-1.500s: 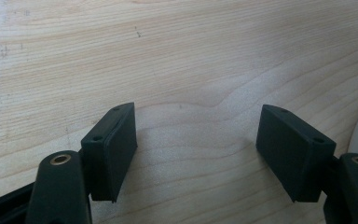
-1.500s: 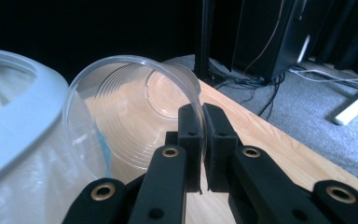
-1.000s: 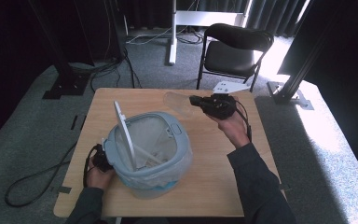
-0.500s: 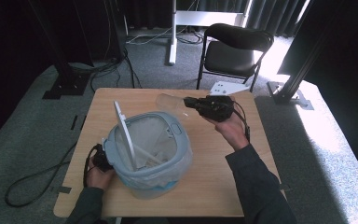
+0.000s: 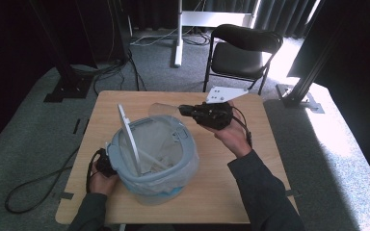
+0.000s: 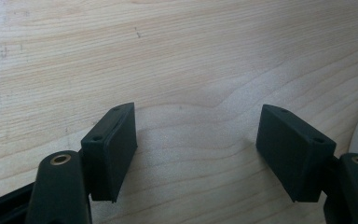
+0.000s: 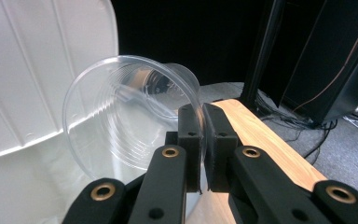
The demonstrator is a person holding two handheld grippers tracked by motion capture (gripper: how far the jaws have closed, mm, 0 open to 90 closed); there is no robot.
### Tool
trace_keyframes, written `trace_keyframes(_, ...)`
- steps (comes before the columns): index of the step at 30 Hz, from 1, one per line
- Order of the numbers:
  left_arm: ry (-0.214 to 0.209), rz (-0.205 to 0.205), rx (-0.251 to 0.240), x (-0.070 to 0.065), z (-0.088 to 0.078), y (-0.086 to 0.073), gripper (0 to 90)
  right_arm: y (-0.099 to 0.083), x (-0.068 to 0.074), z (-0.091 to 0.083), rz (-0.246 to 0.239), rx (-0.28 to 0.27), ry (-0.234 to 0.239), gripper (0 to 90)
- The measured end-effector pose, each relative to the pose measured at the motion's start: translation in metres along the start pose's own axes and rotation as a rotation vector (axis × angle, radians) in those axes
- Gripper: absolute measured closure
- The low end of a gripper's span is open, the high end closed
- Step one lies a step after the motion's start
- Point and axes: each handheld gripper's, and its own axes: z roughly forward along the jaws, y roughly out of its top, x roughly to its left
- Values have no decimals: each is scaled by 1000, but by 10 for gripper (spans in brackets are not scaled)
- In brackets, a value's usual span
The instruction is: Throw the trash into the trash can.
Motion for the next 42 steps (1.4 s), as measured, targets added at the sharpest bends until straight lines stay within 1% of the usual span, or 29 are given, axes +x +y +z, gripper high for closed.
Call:
trace_keyframes(5,-1,-2,-1,0,0,0,288,2,6,4,-12,3,18,864)
trace_keyframes(15,-1,-2,-1,0,0,0,288,5,9,9,-21,9,36,863)
trace_keyframes(24,-1,-2,0,0,0,0,288,7,13,10,-31,8,55,864)
trace_keyframes(30,-1,-2,-1,0,0,0,288,7,16,14,-45,22,67,863)
trace_keyframes(31,-1,-2,-1,0,0,0,288,7,17,15,-44,24,70,858)
trace_keyframes(33,0,0,-1,0,0,0,288,6,18,16,-61,31,111,721)
trace_keyframes(34,-1,0,-1,0,0,0,288,6,20,17,-71,36,105,703)
trace_keyframes(36,0,0,-1,0,0,0,287,6,23,17,-90,40,116,701)
trace_keyframes(42,0,-1,-1,0,0,0,288,9,22,15,-79,28,108,693)
